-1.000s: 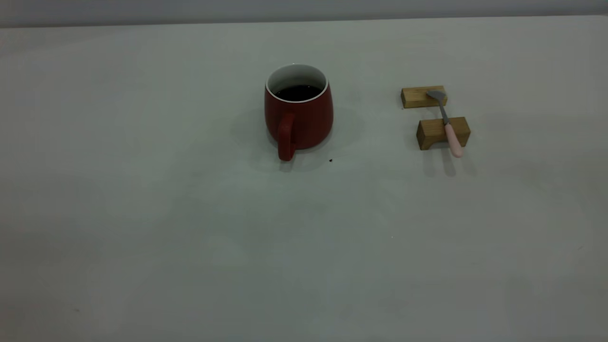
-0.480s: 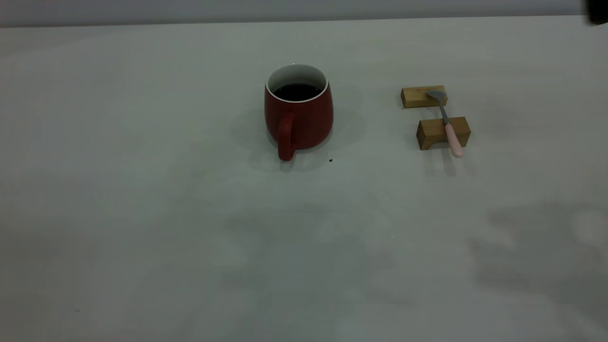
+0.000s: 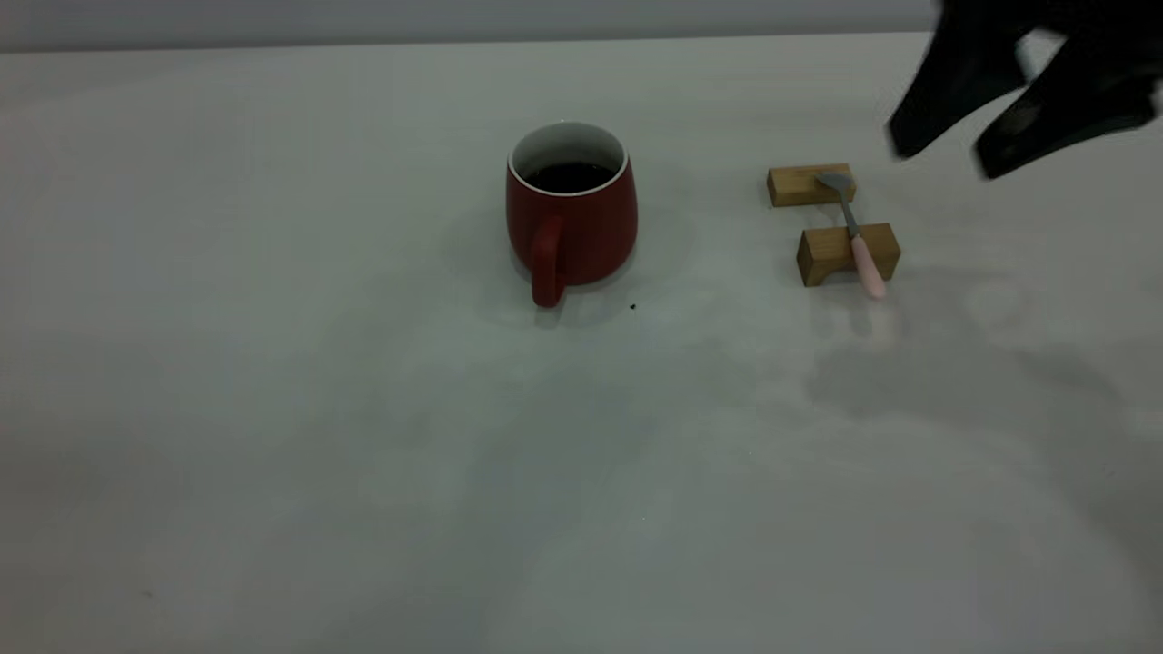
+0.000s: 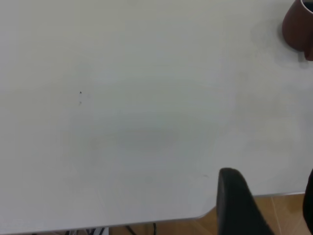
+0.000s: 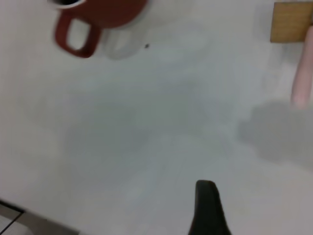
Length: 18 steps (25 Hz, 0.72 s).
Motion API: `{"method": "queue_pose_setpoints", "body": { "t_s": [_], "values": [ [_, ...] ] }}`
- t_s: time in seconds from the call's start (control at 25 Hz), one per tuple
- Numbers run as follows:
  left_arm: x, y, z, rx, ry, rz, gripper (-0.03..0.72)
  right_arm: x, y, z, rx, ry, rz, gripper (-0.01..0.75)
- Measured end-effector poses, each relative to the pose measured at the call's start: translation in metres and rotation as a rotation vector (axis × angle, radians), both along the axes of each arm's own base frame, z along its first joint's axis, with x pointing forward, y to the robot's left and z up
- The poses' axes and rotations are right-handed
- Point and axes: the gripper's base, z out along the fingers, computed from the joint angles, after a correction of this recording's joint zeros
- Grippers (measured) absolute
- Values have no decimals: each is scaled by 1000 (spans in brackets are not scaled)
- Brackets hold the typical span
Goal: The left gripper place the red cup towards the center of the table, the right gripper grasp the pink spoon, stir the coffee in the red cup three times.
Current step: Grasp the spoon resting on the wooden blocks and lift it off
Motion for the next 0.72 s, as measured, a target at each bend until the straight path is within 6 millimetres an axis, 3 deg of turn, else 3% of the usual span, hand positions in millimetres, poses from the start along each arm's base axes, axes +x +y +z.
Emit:
{"method": "queue_pose_setpoints", "body": {
  "t_s": [0.24, 0.44, 0.72],
  "values": [
    [0, 0, 0, 0, 0, 0, 407, 38, 8, -43, -49, 81, 16, 581],
    [0, 0, 0, 0, 0, 0, 407, 62, 15, -57, -97, 114, 49, 581],
    [0, 0, 0, 0, 0, 0, 407, 80, 18, -84, -141, 146, 47, 582]
  ]
}}
